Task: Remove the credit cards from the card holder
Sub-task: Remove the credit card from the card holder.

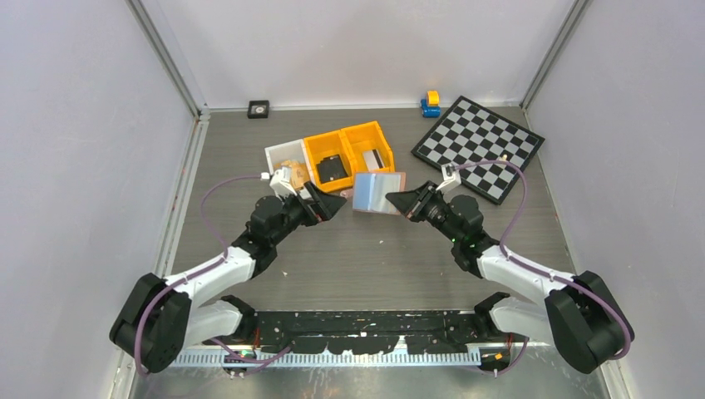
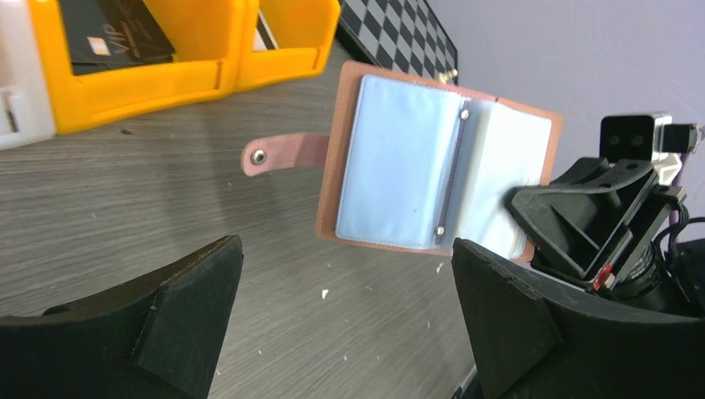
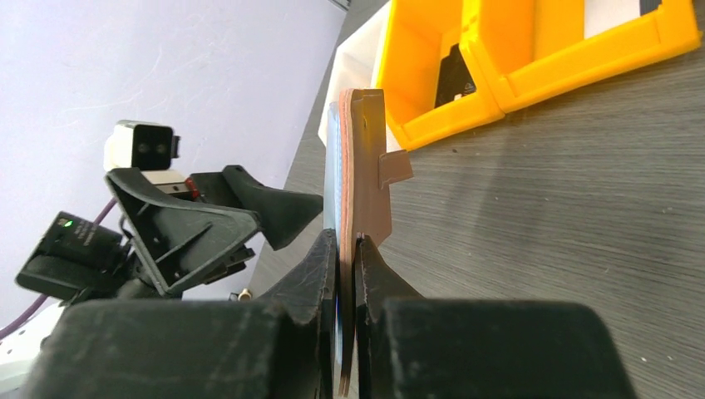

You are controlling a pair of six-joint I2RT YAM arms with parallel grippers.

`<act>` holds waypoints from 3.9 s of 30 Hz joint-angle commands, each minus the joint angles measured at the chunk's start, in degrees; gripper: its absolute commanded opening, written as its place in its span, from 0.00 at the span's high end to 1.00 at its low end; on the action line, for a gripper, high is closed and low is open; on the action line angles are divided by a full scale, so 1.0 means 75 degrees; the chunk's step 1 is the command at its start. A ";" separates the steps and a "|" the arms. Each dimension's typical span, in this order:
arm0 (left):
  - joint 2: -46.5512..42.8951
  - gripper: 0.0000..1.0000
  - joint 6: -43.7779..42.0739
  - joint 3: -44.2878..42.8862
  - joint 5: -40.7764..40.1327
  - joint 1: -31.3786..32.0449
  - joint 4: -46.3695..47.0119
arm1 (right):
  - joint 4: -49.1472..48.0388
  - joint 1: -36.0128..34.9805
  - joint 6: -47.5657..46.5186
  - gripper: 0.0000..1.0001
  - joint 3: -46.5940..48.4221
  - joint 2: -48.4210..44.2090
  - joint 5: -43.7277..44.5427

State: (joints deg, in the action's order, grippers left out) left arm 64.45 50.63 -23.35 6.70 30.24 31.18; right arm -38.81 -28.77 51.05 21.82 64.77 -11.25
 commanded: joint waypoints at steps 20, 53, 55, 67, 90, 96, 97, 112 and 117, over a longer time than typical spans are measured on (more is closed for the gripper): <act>0.1710 0.02 0.0935 -0.0132 0.2645 -0.0036 0.3713 | -0.2462 -0.0019 0.1005 0.99 -0.0063 0.0423 -0.1240; 0.1626 0.30 0.0318 -0.0736 0.2218 -0.0289 0.1181 | -0.3818 -0.0054 0.1733 0.99 0.0524 0.2541 -0.2404; 0.1771 0.31 0.0336 -0.0804 0.2241 -0.0282 0.1113 | -0.3814 -0.0063 0.1737 1.00 0.0532 0.2548 -0.2419; 0.2214 0.42 0.0585 -0.0927 0.2589 -0.0270 0.1380 | -0.3747 -0.0182 0.1695 0.94 0.0617 0.2620 -0.2456; 0.2019 0.65 0.0359 -0.1018 0.2465 -0.0188 0.0897 | -0.3116 -0.0176 0.1407 0.64 0.0570 0.2297 -0.2131; 0.1831 0.71 0.0445 -0.0865 0.2396 -0.0274 0.1066 | -0.2654 -0.0176 0.1162 0.53 0.0427 0.1907 -0.1743; 0.1791 0.72 0.0491 -0.0805 0.2389 -0.0306 0.1141 | -0.2567 -0.0172 0.1121 0.53 0.0405 0.1840 -0.1673; 0.1501 0.74 0.0776 -0.0432 0.2508 -0.0481 0.1998 | -0.1639 -0.0181 0.0879 0.78 0.0521 0.1557 -0.1339; 0.1674 0.75 0.0966 -0.0440 0.2772 -0.0481 0.2369 | -0.1203 -0.0179 0.0819 0.81 0.0716 0.1663 -0.1336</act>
State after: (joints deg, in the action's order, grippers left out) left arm 77.01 56.60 -26.72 25.39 26.94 42.13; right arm -49.58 -30.00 58.61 24.60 77.45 -21.96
